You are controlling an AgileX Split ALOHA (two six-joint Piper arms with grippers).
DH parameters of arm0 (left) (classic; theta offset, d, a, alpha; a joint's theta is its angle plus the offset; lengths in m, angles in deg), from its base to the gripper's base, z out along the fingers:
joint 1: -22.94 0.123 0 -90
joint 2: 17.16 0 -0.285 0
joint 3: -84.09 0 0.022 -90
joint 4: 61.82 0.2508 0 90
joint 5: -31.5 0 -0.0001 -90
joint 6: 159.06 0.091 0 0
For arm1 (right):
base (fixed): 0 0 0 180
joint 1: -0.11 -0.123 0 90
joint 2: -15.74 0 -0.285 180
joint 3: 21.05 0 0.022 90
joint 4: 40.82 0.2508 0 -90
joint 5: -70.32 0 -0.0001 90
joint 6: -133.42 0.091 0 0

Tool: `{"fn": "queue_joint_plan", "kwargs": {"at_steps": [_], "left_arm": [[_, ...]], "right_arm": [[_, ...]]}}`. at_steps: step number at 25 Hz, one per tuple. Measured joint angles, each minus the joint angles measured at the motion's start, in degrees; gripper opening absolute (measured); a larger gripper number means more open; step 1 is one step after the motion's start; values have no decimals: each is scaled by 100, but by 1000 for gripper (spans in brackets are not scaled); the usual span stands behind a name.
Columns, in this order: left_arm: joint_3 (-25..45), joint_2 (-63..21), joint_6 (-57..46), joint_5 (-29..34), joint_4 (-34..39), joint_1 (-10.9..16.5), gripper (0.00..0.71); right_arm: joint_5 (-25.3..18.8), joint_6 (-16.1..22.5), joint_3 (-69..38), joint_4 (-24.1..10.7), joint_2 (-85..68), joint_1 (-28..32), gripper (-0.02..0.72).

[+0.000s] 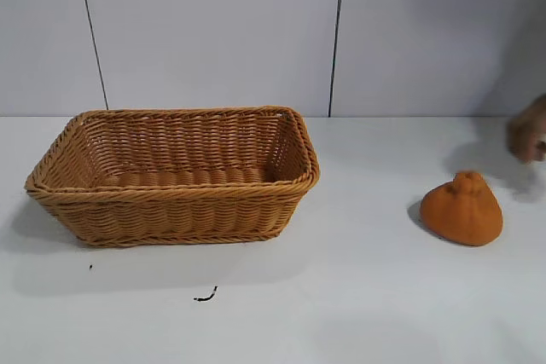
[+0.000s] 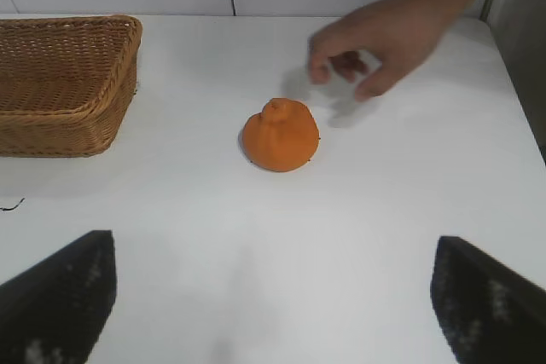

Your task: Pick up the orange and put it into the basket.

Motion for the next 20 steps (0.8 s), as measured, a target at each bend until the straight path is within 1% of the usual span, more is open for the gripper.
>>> {"fn": "queue_joint_plan", "kwargs": {"at_steps": [6,8,10,14,19,20], "left_arm": [[0,0,0,6,0,0,666],[0,0,0,6,0,0,666],[0,0,0,6,0,0,666],[0,0,0,6,0,0,666],[0,0,0,6,0,0,666],[0,0,0,6,0,0,666]], "right_arm": [[0,0,0,-3,0,0,694],[0,0,12,-92,6,0,694],[-104,20,141,-215,207,0,694],[-450,68,702,-365,1455,0,694],[-808,213,1676,-304,3587,0,694],[-808,213,1676,-304,3587,0,694]]}}
